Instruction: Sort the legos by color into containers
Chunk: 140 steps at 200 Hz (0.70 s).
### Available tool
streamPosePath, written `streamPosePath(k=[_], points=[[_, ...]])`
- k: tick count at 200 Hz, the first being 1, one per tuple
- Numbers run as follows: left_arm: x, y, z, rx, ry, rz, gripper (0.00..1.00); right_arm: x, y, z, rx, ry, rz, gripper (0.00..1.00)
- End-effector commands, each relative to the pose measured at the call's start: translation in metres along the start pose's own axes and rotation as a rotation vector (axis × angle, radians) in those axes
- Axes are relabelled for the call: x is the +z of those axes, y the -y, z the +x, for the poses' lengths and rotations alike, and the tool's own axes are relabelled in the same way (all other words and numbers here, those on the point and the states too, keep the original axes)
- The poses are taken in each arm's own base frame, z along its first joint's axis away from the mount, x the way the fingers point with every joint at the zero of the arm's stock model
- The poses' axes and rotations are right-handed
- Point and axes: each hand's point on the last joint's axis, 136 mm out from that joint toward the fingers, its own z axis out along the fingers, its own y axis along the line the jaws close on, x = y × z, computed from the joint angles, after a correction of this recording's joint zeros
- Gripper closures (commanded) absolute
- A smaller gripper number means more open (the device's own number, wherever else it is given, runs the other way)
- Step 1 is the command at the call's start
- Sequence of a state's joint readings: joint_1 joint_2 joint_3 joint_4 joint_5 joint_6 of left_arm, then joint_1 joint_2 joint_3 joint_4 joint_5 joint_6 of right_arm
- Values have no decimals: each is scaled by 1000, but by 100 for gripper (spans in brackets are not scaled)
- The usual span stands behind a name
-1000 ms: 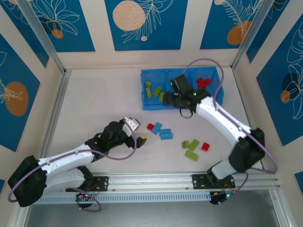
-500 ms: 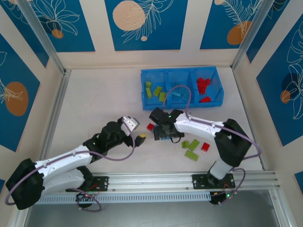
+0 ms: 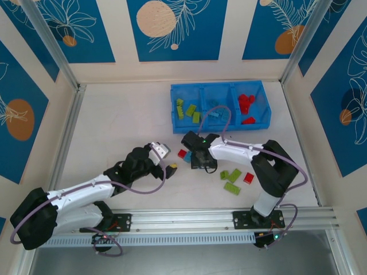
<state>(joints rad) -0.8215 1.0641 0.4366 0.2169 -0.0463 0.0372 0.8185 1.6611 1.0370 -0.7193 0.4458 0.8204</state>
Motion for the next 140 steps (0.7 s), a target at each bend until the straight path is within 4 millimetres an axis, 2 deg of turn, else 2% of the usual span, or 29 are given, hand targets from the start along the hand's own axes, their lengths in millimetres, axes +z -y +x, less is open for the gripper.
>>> streamPosePath(k=[1,23,45,56,79,109,120,125,133,140], points=[[-2,4,-10,24,24,14,0,-42,16,-21,91,144,-12,46],[-2,4,-9,23,23,16,0,-83,19,-63,120,319,-88,47],[-1,5,-9,23,20,19,0,-104,29,-122,147,442,-138,47],[-1,5,-8,24,18,20,0,-104,42,-153,184,466,-134,49],[-1,4,-8,25,14,16,0,-87,58,-214,237,471,-137,50],[-3,2,-10,33,13,7,0,-58,75,-274,288,426,-116,50],[-4,2,-10,34,15,7,0,-48,78,-290,305,396,-116,44],[-4,2,-10,34,14,6,0,-42,79,-294,311,373,-120,37],[-4,2,-10,36,15,4,0,-43,77,-303,317,356,-133,25],[-4,2,-10,38,14,2,0,-46,77,-308,322,348,-134,19]])
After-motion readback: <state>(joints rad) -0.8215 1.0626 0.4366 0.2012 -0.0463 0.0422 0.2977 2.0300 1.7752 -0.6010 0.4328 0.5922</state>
